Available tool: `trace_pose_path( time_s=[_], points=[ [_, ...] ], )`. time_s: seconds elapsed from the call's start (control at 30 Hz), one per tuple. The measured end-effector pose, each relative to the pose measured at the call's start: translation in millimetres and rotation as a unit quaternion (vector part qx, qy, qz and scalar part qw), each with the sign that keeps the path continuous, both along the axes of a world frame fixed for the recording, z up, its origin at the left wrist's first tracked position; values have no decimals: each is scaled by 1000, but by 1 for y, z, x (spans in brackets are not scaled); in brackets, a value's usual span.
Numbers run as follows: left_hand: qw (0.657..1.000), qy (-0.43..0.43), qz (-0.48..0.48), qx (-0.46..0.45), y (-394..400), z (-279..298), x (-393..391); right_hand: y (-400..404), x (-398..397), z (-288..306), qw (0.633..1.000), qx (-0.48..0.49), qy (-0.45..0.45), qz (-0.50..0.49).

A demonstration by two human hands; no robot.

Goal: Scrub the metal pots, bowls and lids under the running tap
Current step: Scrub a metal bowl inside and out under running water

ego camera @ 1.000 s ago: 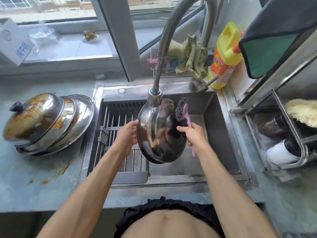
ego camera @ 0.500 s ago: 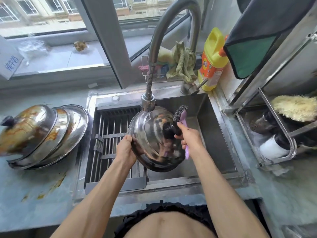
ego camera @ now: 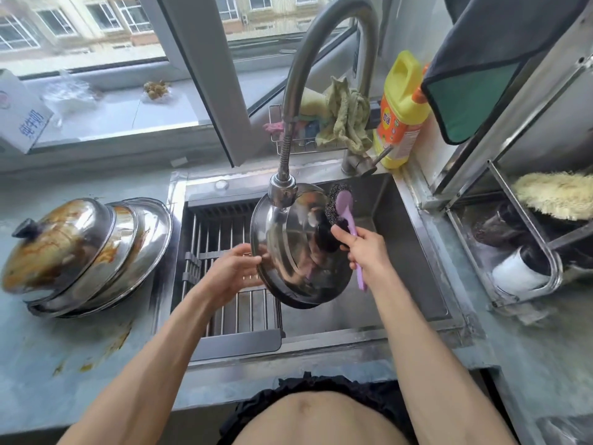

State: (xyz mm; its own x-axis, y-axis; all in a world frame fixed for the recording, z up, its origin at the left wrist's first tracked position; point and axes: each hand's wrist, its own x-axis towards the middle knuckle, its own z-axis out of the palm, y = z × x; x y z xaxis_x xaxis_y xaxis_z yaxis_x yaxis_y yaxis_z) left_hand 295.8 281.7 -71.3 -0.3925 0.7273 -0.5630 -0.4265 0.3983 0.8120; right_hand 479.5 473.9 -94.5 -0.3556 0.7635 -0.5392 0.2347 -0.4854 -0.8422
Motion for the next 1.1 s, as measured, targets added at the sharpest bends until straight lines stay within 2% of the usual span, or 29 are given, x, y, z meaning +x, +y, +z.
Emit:
trace_pose_path(
  time_s=[0.17, 0.27, 0.4, 0.5, 0.63, 0.77, 0.93, 1.03, 1.1],
  points=[
    [998, 53, 38, -17, 26, 15, -19, -3, 3, 5, 998, 3, 48, 31],
    [989, 16, 146, -11, 43, 3, -12, -7, 2, 5, 999, -19, 49, 12],
    [961, -56, 271, -14, 47, -17, 14, -8, -6, 6, 996, -46, -53, -61],
    [942, -109, 318, 15, 32, -24, 39, -4, -8, 6, 988, -25, -142, -52],
    [963, -111, 244, 26, 5, -24, 46, -1, -12, 8, 987, -17, -155, -24],
    [980, -103, 169, -15, -9, -12, 33, -2, -13, 8, 987, 1, -162, 4],
    [987, -47, 150, -33, 13, 9, 15, -5, -13, 6, 989, 62, -124, 55],
    [990, -19, 134, -33, 27, 17, 6, -4, -10, 6, 989, 55, -115, 80],
    [985, -27, 161, -63, 33, 11, 1, -5, -9, 5, 991, 39, -105, 72]
  ],
)
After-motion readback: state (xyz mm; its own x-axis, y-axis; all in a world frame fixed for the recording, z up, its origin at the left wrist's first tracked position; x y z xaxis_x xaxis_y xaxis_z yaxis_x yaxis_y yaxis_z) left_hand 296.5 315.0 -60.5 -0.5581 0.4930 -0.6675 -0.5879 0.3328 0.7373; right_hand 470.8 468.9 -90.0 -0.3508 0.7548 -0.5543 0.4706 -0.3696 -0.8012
